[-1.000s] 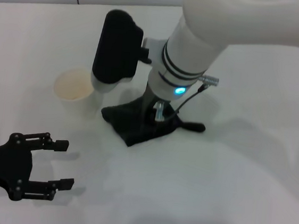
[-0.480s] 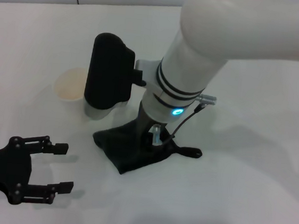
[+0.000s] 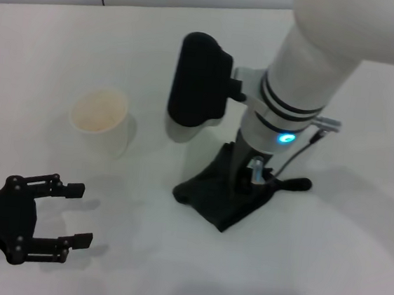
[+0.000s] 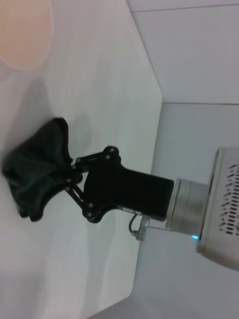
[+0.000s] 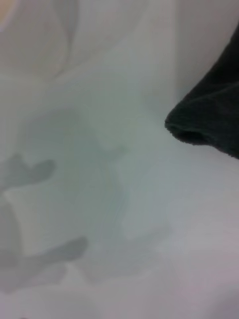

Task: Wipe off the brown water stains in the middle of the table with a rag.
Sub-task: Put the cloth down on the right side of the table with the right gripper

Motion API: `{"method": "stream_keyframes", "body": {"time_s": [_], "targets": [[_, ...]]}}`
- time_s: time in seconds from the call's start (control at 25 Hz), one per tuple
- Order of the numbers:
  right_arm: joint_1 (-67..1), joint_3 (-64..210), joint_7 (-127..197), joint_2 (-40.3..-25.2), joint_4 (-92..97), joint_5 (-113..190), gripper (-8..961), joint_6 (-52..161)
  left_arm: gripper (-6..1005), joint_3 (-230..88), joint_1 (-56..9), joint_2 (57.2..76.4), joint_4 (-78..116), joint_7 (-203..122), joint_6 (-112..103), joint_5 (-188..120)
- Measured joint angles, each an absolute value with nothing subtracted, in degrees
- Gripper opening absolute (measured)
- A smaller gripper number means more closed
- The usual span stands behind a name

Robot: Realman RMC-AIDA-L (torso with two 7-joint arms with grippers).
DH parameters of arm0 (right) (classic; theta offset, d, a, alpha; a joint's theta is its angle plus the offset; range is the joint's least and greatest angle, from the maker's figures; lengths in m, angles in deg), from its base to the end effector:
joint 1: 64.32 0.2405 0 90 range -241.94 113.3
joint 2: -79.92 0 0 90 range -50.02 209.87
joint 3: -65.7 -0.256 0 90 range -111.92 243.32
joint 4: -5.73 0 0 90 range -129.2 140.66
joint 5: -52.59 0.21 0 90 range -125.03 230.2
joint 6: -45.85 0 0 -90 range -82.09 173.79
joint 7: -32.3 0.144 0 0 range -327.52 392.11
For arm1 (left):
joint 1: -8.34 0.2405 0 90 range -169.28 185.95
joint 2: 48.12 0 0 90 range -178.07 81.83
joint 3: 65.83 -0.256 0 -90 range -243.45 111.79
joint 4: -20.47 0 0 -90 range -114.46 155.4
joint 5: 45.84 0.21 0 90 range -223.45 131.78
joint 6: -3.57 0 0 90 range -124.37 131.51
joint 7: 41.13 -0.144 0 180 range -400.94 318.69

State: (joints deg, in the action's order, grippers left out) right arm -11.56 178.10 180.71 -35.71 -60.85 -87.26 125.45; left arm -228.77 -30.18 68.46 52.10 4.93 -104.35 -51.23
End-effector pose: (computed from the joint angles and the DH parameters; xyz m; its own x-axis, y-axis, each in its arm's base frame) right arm 0.1056 0.3466 -0.0895 0.8216 -0.1805 0.5408 -0.0701 -0.9733 -0.2184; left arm -0.3064 0.2706 0.0092 0.8952 0.1792 0.4081 0.2320 -0.9691 -0.0833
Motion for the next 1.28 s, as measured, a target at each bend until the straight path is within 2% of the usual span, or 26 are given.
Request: {"method": "stream_keyframes", "body": {"time_s": [0.64, 0.88, 1.12, 1.28], "targets": [[-15.01, 174.47, 179.09, -36.01, -61.79, -87.53, 179, 127.52, 786, -228.78, -30.02, 68.15, 52.20, 5.11, -104.35, -52.73], [-20.27, 169.29, 174.71, -35.72, -67.30, -85.06, 185, 127.56, 786, -228.78, -29.62, 68.11, 52.20, 5.34, -104.36, -52.80], [-26.15, 160.89, 165.59, -35.56, -70.74, -81.97, 376, 129.34, 786, -228.78, -29.36, 68.08, 52.20, 5.59, -104.36, -53.08], [-31.72, 154.44, 156.88, -35.56, -73.45, -77.09, 431, 130.01, 786, -228.77, -28.69, 67.90, 52.19, 5.93, -104.36, -54.82]]}}
